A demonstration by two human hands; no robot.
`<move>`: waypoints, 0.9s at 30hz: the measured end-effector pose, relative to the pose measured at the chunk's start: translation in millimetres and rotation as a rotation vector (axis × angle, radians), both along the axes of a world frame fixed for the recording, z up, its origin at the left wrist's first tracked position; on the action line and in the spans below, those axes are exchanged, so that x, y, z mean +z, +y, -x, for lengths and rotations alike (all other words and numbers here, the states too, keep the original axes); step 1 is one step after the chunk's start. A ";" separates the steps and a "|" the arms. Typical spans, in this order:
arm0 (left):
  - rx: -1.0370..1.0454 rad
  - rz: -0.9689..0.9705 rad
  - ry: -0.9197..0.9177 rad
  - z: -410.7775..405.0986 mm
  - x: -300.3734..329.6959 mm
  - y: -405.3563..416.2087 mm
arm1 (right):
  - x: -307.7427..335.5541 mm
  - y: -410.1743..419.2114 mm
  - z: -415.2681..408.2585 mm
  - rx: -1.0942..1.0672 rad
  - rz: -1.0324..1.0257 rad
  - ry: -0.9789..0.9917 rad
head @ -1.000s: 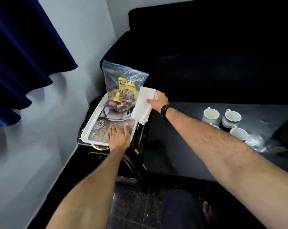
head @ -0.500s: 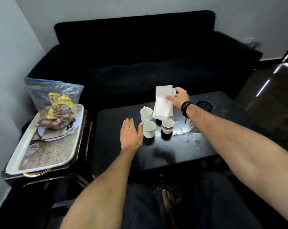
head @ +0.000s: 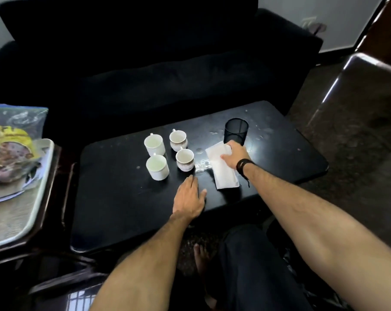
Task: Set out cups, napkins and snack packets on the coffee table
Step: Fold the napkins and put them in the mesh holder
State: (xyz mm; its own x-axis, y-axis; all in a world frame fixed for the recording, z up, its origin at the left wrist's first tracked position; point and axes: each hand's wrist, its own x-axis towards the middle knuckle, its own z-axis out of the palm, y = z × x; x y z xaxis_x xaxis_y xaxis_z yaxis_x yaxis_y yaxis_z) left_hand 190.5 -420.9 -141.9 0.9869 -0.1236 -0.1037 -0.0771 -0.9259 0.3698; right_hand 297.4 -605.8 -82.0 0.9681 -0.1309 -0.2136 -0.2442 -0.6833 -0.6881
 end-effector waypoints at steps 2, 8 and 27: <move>-0.058 -0.057 0.003 -5.0 -13.1 -8.0 | -14.4 -1.2 -3.6 -0.002 -0.022 0.013; -0.054 -0.066 -0.045 -30.2 -34.5 -27.3 | -38.6 0.1 -16.2 0.037 0.035 -0.059; -0.025 -0.101 -0.151 -43.7 -50.6 -26.1 | -64.4 -5.3 -16.3 0.055 0.023 -0.178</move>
State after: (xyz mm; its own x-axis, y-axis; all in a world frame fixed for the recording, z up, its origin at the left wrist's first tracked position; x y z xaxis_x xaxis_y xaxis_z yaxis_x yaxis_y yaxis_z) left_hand 234.2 -447.0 -192.5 0.9890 -0.1446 0.0321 -0.1480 -0.9548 0.2576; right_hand 313.7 -611.1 -146.3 0.9962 -0.0793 -0.0356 -0.0814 -0.7083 -0.7012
